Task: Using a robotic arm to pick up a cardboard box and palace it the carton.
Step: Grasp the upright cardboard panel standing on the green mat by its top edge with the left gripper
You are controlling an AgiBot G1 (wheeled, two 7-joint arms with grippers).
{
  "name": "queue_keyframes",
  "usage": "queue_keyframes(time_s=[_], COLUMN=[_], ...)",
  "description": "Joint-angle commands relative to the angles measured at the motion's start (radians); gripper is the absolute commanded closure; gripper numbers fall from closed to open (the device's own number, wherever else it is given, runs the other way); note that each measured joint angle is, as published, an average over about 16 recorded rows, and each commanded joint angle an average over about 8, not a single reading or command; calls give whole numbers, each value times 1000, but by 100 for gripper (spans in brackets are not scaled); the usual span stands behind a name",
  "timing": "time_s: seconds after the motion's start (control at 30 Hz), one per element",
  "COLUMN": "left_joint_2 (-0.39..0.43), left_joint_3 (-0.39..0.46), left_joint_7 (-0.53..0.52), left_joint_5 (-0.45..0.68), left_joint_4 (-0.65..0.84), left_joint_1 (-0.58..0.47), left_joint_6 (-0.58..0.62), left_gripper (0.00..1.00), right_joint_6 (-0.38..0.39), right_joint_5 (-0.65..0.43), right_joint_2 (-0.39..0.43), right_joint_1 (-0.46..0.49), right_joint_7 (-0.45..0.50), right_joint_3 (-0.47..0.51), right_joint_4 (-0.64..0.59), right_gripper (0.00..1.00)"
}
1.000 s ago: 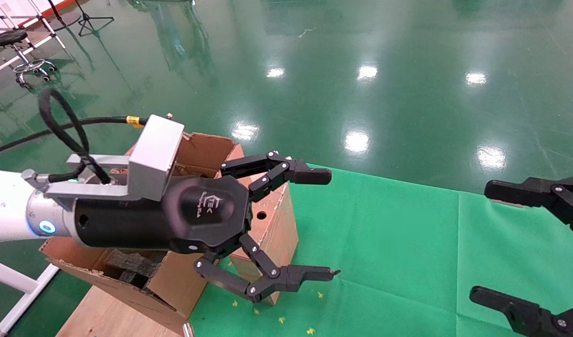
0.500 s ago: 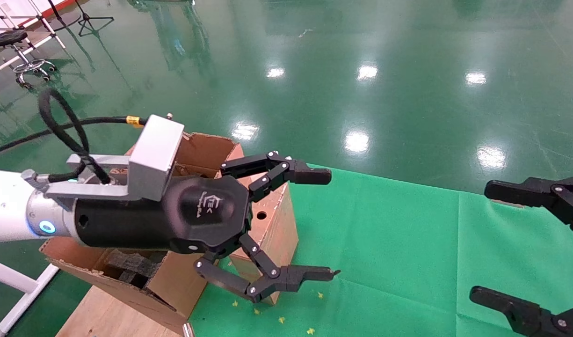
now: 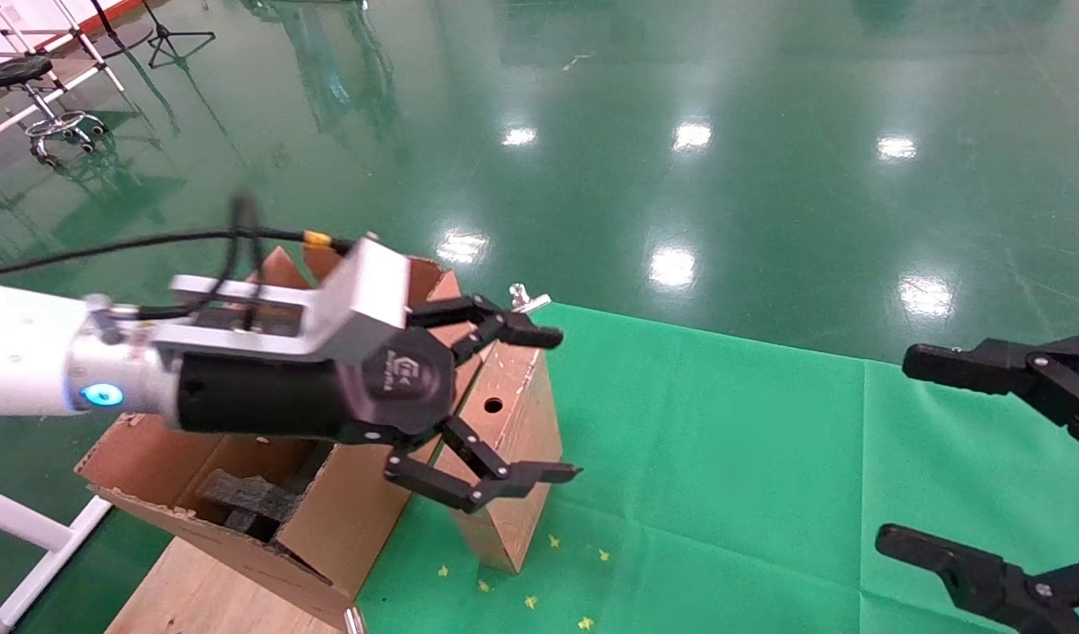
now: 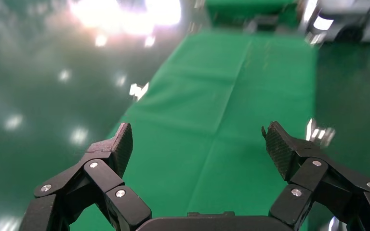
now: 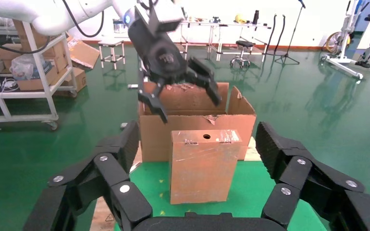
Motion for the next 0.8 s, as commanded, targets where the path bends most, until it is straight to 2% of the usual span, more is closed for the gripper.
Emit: queue_keyframes(time_s=[0.03, 0.27, 0.4, 0.53, 0.8], left_joint_2=[2, 4, -3, 10, 90], left_joint_3=[21, 34, 58, 106, 215], left_joint_7=[-28, -35, -86, -239, -649], left_joint_5=[46, 69, 147, 296, 588], left_joint_4=[-2, 6, 4, -7, -13], left_joint_1=[-23, -36, -60, -121, -283], left_joint_6=[-6, -2, -25, -72, -76], left_gripper=[0, 0, 0, 0, 0], right_joint_6=[0, 0, 0, 0, 0], right_joint_5=[0, 0, 0, 0, 0], right_joint_2=[0, 0, 0, 0, 0], right_joint_1=[0, 0, 0, 0, 0], right_joint_7=[0, 0, 0, 0, 0], right_joint_3=[0, 0, 0, 0, 0], right_joint_4=[0, 0, 0, 0, 0], right_gripper=[100, 100, 100, 100, 100])
